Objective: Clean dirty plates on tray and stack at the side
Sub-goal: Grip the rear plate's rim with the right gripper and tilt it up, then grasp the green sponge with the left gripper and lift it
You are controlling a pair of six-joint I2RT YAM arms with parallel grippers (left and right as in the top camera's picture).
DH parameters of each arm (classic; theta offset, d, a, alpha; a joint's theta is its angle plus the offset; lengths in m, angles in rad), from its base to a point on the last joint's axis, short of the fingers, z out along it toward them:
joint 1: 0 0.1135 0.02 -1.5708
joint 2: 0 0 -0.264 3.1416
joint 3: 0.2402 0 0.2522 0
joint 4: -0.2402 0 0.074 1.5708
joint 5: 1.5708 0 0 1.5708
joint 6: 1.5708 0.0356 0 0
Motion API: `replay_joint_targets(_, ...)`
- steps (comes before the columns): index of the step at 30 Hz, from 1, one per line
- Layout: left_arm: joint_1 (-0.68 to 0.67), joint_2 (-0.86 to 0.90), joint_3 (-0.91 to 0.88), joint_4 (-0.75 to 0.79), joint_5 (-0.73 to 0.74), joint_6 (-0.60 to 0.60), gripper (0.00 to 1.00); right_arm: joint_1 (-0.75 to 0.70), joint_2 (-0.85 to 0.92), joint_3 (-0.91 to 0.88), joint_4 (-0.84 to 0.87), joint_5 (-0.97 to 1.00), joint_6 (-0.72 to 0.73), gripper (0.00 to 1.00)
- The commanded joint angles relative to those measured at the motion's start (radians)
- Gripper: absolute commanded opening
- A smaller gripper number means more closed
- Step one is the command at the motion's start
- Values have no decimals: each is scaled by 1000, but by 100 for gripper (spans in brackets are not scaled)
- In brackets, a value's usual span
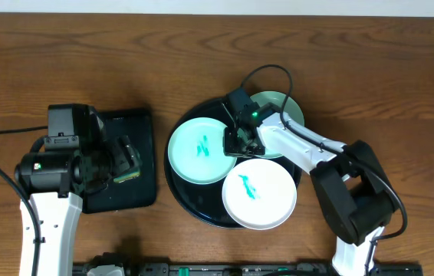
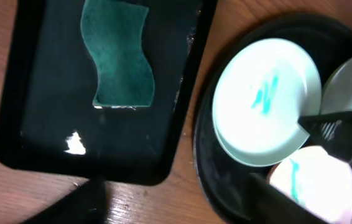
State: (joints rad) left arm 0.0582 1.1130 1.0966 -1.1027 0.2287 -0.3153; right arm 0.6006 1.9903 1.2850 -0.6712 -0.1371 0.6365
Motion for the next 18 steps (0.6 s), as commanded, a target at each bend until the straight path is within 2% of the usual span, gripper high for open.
replay_joint_targets(1,2,3,18,-4,-104,41,56,9,26,-37,2,35,-2,3)
replay_joint_targets(3,3,13,18,-4,-205,41,47,9,26,-38,2,35,-2,3)
replay_joint_targets(6,7,49,18,5,-298,37,46,9,26,-38,3,35,-3,3)
replay_joint_targets(15,14,305,18,97,-268,3,42,9,26,-38,6,35,-18,3)
replay_joint_targets(18,14,413,18,140,-214,3,36,9,26,-38,2,35,-24,3)
